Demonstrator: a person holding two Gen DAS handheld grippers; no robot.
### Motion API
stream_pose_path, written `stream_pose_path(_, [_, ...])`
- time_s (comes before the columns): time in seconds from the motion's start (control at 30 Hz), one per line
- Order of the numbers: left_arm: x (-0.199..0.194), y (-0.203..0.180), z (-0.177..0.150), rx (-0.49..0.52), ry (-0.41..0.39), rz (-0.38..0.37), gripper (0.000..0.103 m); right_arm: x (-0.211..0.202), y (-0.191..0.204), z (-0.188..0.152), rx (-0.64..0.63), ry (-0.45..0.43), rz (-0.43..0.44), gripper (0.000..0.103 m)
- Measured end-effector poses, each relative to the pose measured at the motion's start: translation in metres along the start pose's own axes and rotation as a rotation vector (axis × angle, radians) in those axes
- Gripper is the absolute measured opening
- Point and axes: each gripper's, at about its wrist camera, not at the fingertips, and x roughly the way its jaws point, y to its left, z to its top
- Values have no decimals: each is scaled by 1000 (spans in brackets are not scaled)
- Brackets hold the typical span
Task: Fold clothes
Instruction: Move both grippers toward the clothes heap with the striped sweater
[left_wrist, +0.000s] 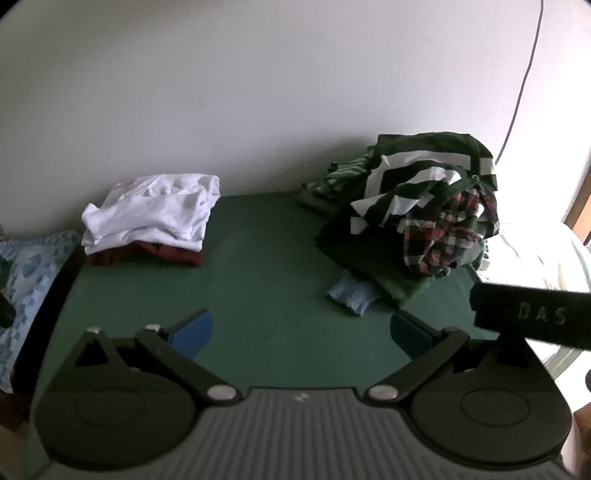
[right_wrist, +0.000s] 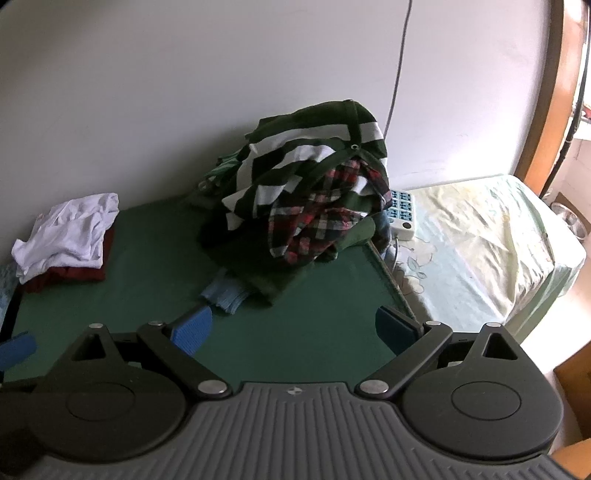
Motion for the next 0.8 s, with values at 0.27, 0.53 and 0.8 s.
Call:
stream_pose_path(0.27, [2,-2,5,44,13,3,103,0,-6,0,11,-19,-25,97])
stream_pose_path(0.53, [4,-15,2,65,12,-1,103,-1,-14,0,25,-33,-43,97])
stream_pose_path(0.8, [3,-34,8,89,8,-19,103,-3,-31,0,52,-44,-59,97])
